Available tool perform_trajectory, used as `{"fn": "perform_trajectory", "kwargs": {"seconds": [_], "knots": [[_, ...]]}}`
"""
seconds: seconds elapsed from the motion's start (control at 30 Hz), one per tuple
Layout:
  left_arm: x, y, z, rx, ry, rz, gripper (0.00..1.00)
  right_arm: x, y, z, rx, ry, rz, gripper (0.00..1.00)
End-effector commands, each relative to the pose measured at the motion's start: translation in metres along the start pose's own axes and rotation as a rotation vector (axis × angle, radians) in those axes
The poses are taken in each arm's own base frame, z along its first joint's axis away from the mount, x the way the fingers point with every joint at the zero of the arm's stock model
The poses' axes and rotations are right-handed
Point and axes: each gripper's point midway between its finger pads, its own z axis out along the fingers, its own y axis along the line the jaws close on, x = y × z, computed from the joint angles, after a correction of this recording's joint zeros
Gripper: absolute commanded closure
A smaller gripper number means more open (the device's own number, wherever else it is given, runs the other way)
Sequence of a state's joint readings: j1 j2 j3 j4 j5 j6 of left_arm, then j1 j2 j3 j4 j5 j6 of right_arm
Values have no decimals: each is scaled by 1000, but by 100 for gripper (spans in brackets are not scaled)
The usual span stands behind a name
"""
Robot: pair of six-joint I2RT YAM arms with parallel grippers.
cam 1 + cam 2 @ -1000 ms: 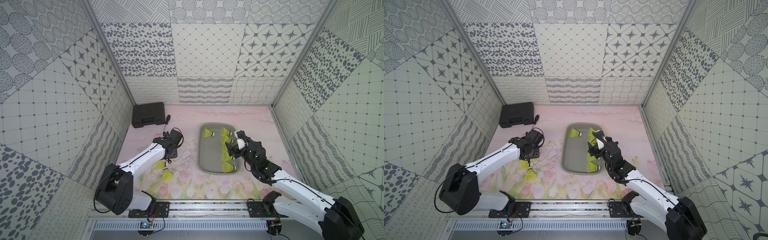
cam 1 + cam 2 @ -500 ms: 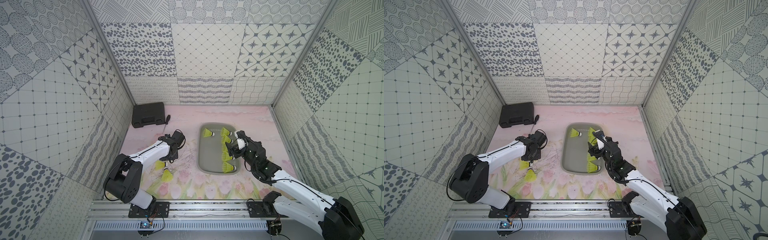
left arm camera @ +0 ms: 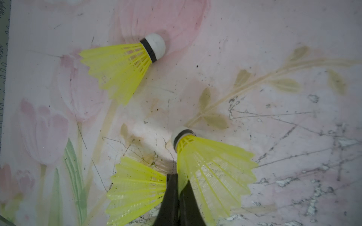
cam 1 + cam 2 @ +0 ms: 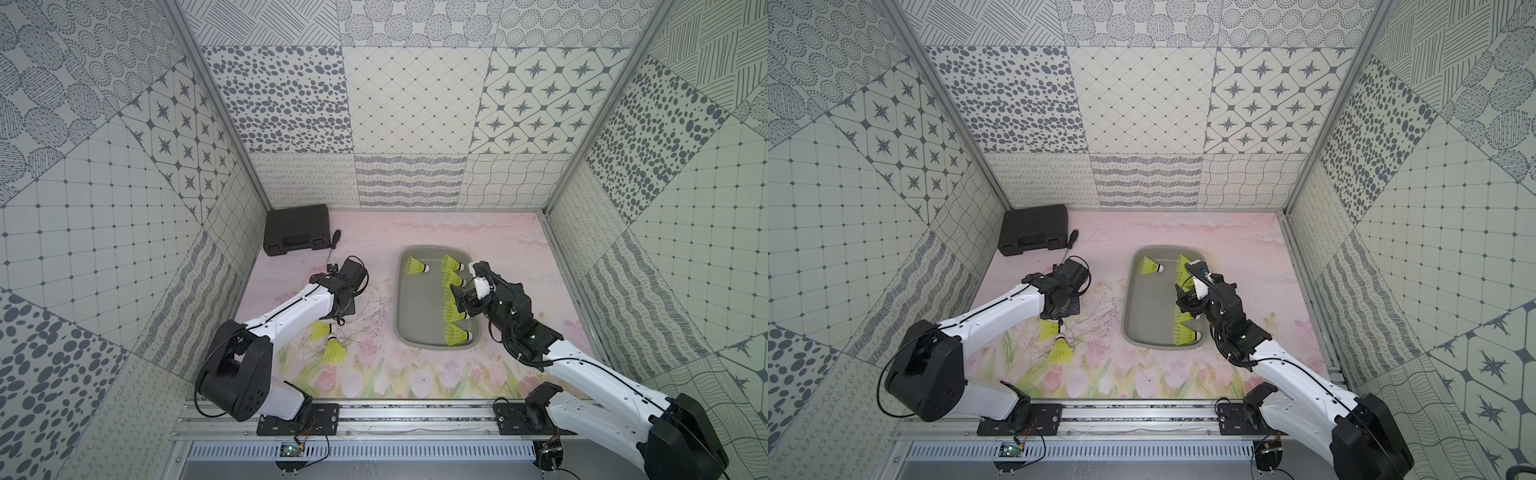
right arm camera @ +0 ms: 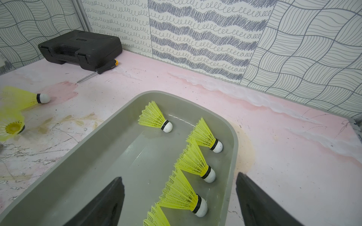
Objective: Put the shuttlecocks into the storage box
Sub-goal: Pick up the shuttlecock at the center of the board.
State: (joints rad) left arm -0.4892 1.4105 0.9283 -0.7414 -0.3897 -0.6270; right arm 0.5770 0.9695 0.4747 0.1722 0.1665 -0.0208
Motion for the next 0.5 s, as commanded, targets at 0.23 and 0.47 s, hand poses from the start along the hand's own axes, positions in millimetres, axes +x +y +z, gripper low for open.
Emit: {"fn": "perform_trajectory", "kwargs": {"seconds": [0.23, 0.47], "knots": [[-29, -56, -82, 513, -135, -76, 100, -11, 34, 7, -189, -45, -24, 9], [-38, -102, -121, 801, -62, -122, 100, -16, 78, 18, -384, -78, -112, 13]]}}
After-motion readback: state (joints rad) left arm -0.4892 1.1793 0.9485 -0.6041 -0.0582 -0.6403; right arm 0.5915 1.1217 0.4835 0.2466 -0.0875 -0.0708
